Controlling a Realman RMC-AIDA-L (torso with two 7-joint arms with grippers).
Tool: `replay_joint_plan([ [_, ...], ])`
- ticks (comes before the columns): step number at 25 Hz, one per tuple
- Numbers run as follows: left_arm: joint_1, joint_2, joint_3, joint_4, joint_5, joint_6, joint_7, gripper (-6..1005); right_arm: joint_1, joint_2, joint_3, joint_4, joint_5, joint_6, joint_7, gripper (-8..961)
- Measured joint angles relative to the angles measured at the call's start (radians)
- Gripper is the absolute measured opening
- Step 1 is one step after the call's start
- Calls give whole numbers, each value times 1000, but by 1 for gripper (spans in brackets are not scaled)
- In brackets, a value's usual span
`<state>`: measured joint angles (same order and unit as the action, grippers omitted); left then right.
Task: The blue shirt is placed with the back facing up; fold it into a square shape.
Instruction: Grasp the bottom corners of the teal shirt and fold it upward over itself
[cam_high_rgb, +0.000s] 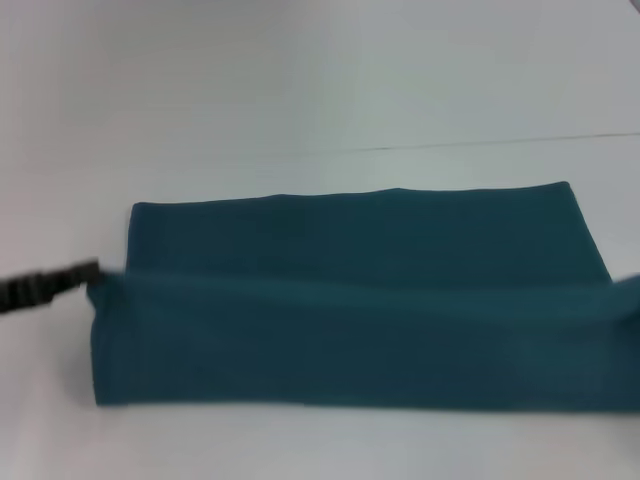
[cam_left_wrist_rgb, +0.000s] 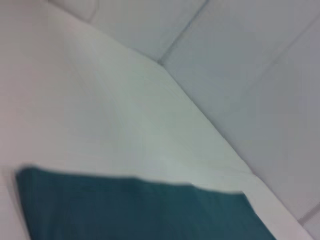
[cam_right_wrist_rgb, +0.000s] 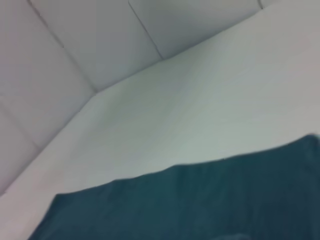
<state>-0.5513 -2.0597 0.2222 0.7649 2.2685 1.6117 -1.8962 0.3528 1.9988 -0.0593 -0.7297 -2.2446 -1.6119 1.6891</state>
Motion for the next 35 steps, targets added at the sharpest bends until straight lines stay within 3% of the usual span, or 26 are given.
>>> replay_joint_plan([
  [8, -124, 0, 11, -74, -62, -293, 33, 1, 150, -13, -27, 90, 7, 260, -28, 47],
  [19, -215, -16, 117, -193, -195, -657, 109, 2, 294, 13, -102, 201, 83, 629, -140, 47],
  [25, -248, -31, 134, -249, -230, -776, 170, 2, 314, 21, -147, 244, 135, 712, -197, 47],
  [35, -252, -34, 144, -254, -269, -831, 182, 2, 320, 22, -185, 253, 217, 767, -241, 46],
])
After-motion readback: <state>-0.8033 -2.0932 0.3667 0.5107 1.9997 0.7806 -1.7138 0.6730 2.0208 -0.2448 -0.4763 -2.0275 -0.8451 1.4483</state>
